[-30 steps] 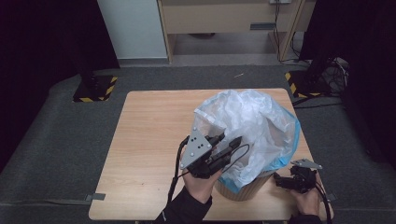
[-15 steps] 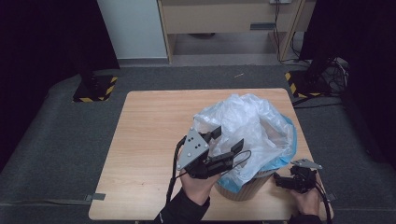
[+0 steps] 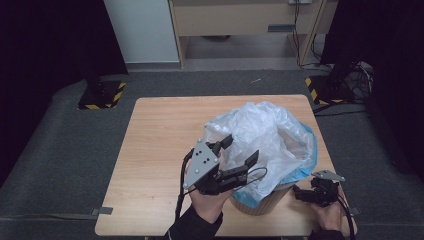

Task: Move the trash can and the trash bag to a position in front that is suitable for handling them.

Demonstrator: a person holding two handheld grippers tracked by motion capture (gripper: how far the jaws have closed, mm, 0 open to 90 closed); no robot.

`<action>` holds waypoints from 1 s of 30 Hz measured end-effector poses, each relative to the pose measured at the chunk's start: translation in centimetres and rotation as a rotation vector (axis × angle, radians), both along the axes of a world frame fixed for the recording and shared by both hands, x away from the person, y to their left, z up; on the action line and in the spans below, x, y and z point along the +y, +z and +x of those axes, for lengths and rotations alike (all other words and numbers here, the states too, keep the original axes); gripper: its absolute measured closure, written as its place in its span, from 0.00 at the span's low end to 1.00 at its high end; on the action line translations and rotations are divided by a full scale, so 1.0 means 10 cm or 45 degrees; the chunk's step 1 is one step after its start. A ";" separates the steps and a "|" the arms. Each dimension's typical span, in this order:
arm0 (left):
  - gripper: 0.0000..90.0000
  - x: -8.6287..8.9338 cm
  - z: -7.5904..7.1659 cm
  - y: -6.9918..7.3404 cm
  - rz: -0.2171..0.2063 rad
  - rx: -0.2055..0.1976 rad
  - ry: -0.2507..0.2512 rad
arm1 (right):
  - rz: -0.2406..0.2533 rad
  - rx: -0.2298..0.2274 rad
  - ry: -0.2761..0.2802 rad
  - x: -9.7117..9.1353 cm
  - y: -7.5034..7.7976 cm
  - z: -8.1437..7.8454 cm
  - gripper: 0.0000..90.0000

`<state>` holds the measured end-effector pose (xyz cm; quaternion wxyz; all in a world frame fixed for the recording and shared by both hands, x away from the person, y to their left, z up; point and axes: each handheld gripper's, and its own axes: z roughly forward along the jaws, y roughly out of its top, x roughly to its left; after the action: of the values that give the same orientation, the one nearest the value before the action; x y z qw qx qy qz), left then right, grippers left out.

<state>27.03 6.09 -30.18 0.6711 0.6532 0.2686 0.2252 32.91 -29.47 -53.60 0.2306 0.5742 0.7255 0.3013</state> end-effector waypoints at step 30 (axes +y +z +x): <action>0.21 0.15 0.00 -0.01 0.034 0.022 0.108 | -0.002 -0.002 0.003 0.00 0.00 0.00 0.00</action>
<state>27.08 7.61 -30.28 0.6500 0.6520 0.2986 0.2514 32.93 -29.48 -53.61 0.2312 0.5730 0.7262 0.3014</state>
